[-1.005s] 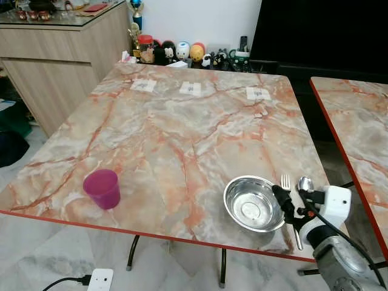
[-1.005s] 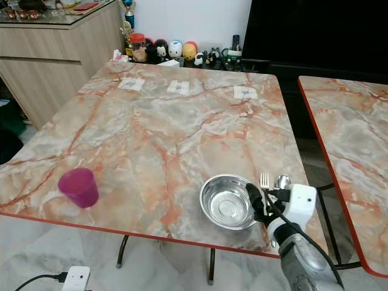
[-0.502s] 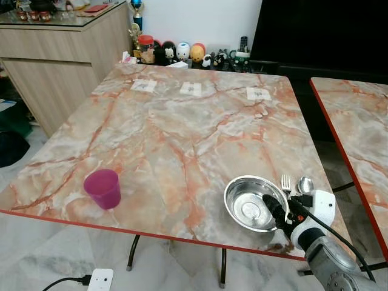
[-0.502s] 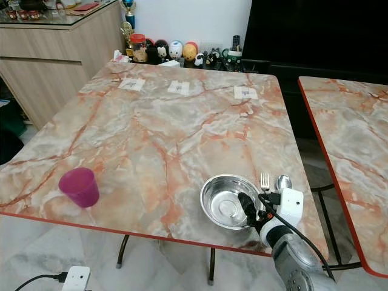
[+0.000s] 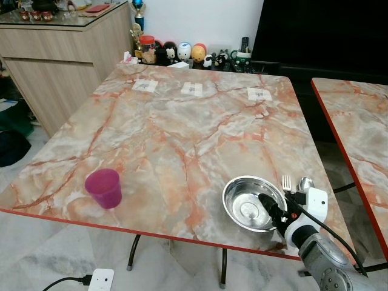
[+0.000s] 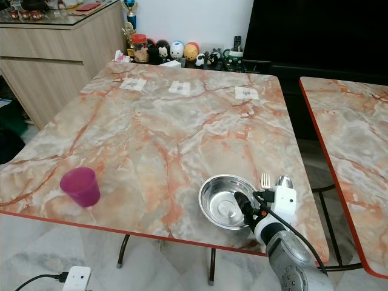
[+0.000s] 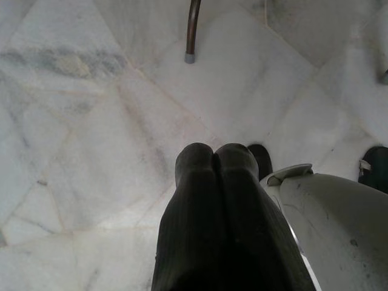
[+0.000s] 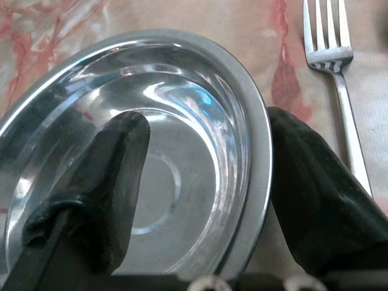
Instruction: Setting the table
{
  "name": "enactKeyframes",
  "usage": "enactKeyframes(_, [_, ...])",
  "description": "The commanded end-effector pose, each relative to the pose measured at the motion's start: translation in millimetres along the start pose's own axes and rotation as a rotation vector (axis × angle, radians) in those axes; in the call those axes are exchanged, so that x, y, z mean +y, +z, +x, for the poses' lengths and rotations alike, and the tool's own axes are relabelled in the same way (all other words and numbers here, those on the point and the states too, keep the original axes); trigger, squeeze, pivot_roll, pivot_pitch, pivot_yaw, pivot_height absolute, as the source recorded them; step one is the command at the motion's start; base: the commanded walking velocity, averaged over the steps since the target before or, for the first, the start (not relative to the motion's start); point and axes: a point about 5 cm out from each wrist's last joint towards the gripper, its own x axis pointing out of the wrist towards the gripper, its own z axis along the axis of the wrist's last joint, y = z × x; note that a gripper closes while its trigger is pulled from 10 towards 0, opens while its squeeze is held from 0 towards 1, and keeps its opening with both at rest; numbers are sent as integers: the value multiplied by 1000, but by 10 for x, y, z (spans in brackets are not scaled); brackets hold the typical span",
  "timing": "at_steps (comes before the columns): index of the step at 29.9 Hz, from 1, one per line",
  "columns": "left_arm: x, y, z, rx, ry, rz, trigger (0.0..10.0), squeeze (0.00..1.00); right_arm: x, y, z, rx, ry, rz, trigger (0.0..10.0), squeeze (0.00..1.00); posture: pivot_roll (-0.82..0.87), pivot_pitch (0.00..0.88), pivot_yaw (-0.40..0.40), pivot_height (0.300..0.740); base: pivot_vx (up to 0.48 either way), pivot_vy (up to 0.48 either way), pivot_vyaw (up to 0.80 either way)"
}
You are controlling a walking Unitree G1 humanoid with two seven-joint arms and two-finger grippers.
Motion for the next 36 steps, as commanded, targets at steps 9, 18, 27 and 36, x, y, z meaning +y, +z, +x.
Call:
enactKeyframes(9, [12, -68, -12, 34, -5, 26, 10000, 0, 13, -6, 27, -3, -2, 24, 0, 0, 42, 0, -48, 740, 0, 0, 0])
enactKeyframes(18, [11, -67, -11, 35, -5, 24, 10000, 0, 40, -7, 43, -8, -1, 25, 0, 0, 44, 2, -49, 740, 0, 0, 0])
enactKeyframes(27, [11, -64, -10, 37, -8, 22, 10000, 0, 42, 4, 59, -13, -6, 27, 0, 0, 45, 10, -47, 740, 0, 0, 0])
enactKeyframes(36, [10, -59, -8, 38, -11, 23, 10000, 0, 49, 6, 63, -35, -30, 36, 0, 0, 44, 10, -44, 740, 0, 0, 0])
